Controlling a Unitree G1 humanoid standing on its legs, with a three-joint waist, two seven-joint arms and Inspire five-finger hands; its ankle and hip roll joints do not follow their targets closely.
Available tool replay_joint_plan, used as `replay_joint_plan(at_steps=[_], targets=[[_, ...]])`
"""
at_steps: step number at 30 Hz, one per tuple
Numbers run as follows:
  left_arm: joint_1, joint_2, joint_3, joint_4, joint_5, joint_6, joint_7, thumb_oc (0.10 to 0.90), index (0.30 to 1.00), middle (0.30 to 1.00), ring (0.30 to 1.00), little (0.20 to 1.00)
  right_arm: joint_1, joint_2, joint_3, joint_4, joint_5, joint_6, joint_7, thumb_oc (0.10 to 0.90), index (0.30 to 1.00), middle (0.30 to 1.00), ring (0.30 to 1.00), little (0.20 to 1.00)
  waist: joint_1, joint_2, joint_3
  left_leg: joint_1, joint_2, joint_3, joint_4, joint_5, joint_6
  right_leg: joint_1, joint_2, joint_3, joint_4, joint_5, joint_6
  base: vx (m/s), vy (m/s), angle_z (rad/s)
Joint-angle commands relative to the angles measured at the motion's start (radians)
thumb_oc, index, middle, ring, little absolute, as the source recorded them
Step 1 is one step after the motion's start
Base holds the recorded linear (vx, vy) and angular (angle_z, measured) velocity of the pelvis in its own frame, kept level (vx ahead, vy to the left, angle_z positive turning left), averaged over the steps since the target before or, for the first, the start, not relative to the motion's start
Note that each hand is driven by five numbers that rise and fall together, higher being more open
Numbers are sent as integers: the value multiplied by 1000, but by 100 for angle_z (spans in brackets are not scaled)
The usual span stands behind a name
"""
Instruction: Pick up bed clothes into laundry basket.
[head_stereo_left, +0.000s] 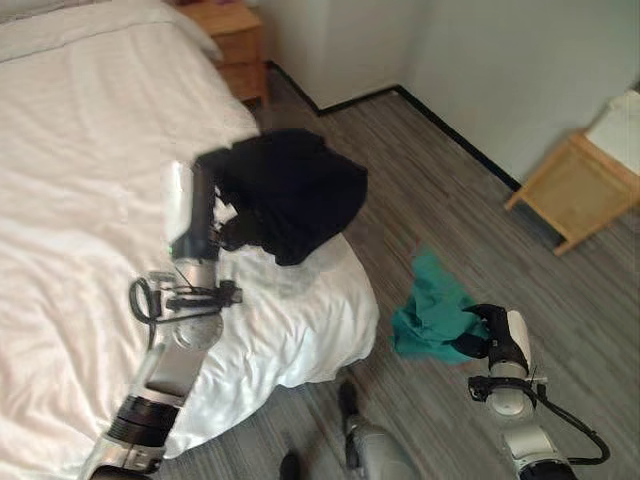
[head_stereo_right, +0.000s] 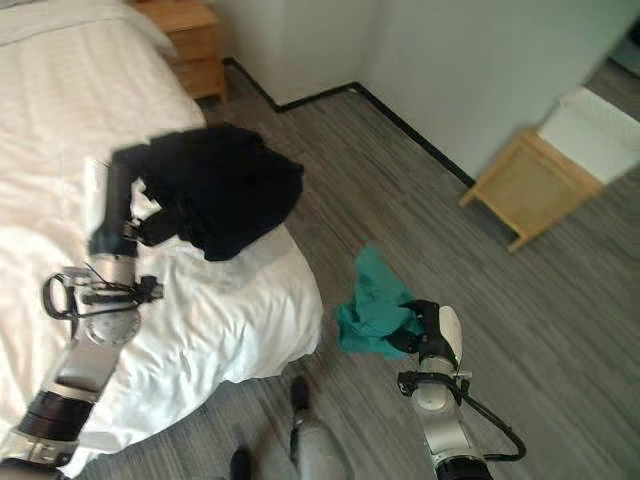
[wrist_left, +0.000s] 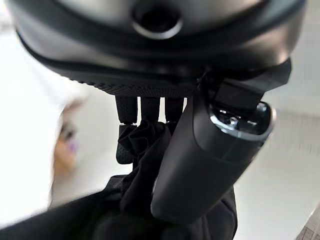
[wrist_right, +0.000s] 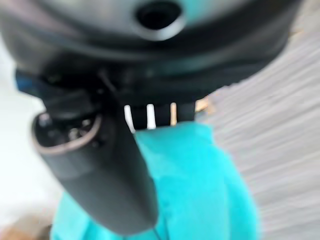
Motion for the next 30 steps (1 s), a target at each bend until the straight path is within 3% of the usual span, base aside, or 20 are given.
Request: replay_joint_plan(at_steps=[1, 5, 6, 9, 10, 11, 13, 14, 15, 16, 17, 19, 20, 21, 22, 25, 26, 28, 30], targets=[[-65, 25, 27, -122, 40, -79, 41, 400, 300, 300, 300, 300, -35, -58, 16, -124, -96, -42, -62, 400, 300, 300, 300, 300, 37, 23, -82, -47, 46, -49, -69, -11, -58, 188, -102, 37, -34, -29, 36, -293, -12, -80], [-160, 39, -25, -61, 95, -21, 105, 400, 300, 300, 300, 300, -80, -58, 68, -199, -139, -49, -53, 400, 300, 300, 300, 300, 93, 19, -137, -109, 69, 97, -56, 30, -61, 348, -231, -72, -40, 15, 72, -326, -63, -82], [-163, 39, -26, -59, 95, -22, 107, 400, 300, 300, 300, 300, -80, -57, 66, -201, -139, -48, -52, 400, 300, 300, 300, 300, 98, 19, -136, -110, 70, 101, -58, 36, -61, 348, -229, -70, -50, 24, 71, -169, -58, -115], [-174, 43, -17, -32, 91, -7, 117, 400, 300, 300, 300, 300, -135, -97, 89, -276, -180, -63, -43, 400, 300, 300, 300, 300, 139, 3, -164, -142, 98, 220, -44, 57, -79, 427, -267, -208, -139, 40, 103, -207, -96, -136], [-166, 39, -17, -33, 91, -9, 108, 400, 300, 300, 300, 300, -155, -101, 95, -294, -189, -62, -40, 400, 300, 300, 300, 300, 149, -2, -169, -141, 103, 241, -41, 57, -83, 432, -249, -238, -179, 28, 106, -191, -216, -122], [-136, 34, -4, -46, 91, -24, 93, 400, 300, 300, 300, 300, -185, -113, 94, -327, -184, -77, -42, 400, 300, 300, 300, 300, 158, -12, -171, -154, 130, 275, -3, 64, -98, 445, -198, -255, -265, -41, 102, -123, -188, -104], [-110, 18, 0, -56, 77, -35, 84, 400, 300, 300, 300, 300, -194, -114, 97, -348, -179, -84, -44, 400, 300, 300, 300, 300, 155, -16, -161, -175, 164, 282, 53, 65, -117, 443, -160, -233, -301, -50, 84, -87, -263, -107], [-92, 3, 8, -64, 57, -42, 76, 400, 300, 300, 300, 300, -206, -126, 100, -365, -177, -90, -44, 400, 300, 300, 300, 300, 154, -20, -150, -205, 196, 281, 137, 63, -129, 444, -131, -216, -328, -69, 70, -83, -275, -116], [-79, -7, 10, -73, 43, -51, 77, 400, 300, 300, 300, 300, -222, -130, 115, -380, -175, -96, -44, 400, 300, 300, 300, 300, 157, -19, -127, -238, 225, 253, 220, 71, -140, 444, -109, -186, -339, -86, 47, -140, -250, -131], [-77, -24, 4, -70, 24, -54, 90, 400, 300, 300, 300, 300, -252, -134, 139, -386, -173, -102, -52, 400, 300, 300, 300, 300, 175, -1, -96, -297, 267, 167, 318, 161, -183, 441, -65, -155, -355, -97, 17, -158, -186, -132], [-75, -39, 0, -69, 3, -64, 87, 400, 300, 300, 300, 300, -250, -137, 149, -390, -172, -107, -54, 400, 300, 300, 300, 300, 184, 0, -78, -326, 270, 94, 351, 185, -203, 445, -52, -136, -364, -103, 5, -154, -175, -141], [-58, -60, -14, -78, -27, -65, 87, 400, 300, 300, 300, 300, -237, -131, 163, -407, -171, -113, -48, 400, 300, 300, 300, 300, 178, 4, -68, -327, 230, -18, 345, 153, -201, 440, -38, -96, -379, -97, -1, -41, -115, -109], [-43, -73, -20, -79, -43, -67, 85, 400, 300, 300, 300, 300, -227, -128, 169, -415, -166, -120, -47, 400, 300, 300, 300, 300, 181, 5, -63, -318, 182, -80, 348, 107, -195, 440, -33, -60, -376, -100, -4, 67, -123, -109], [-21, -95, -38, -85, -80, -74, 78, 400, 300, 300, 300, 300, -216, -123, 183, -432, -165, -131, -37, 400, 300, 300, 300, 300, 182, 12, -67, -287, 99, -163, 280, 37, -179, 431, -23, -7, -383, -95, -7, 137, -100, -104], [-11, -102, -50, -88, -87, -74, 71, 400, 300, 300, 300, 300, -212, -121, 189, -437, -160, -135, -33, 400, 300, 300, 300, 300, 180, 19, -71, -271, 76, -179, 243, 14, -170, 434, -19, 5, -388, -99, -8, 166, -62, -119], [-11, -121, -93, -75, -107, -65, 57, 400, 300, 300, 300, 300, -221, -128, 210, -437, -146, -133, -30, 400, 300, 300, 300, 300, 165, 47, -80, -251, 20, -166, 131, 29, -136, 440, -9, 13, -396, -111, -9, 190, 50, -83], [3, -111, -64, -89, -121, -76, 56, 400, 300, 300, 300, 300, -149, -282, 43, -540, -10, -186, 18, 400, 300, 300, 300, 300, 144, 49, -79, -295, 2, -137, 110, 69, -135, 442, -1, 28, -397, -126, -5, 240, 90, -21], [-27, -131, -70, -57, -147, -58, 58, 400, 300, 300, 300, 300, -149, -250, 105, -486, -31, -154, 1, 400, 300, 300, 300, 300, 150, 53, -66, -383, -18, -80, 81, 125, -132, 470, 18, 73, -398, -160, -13, 317, 45, -31], [-28, -138, -75, -56, -139, -50, 48, 400, 300, 300, 300, 300, -127, -214, 126, -484, -74, -161, -1, 400, 300, 300, 300, 300, 168, 58, -48, -465, -3, -27, 47, 157, -138, 514, 27, 100, -411, -194, -11, 362, 40, -82]])
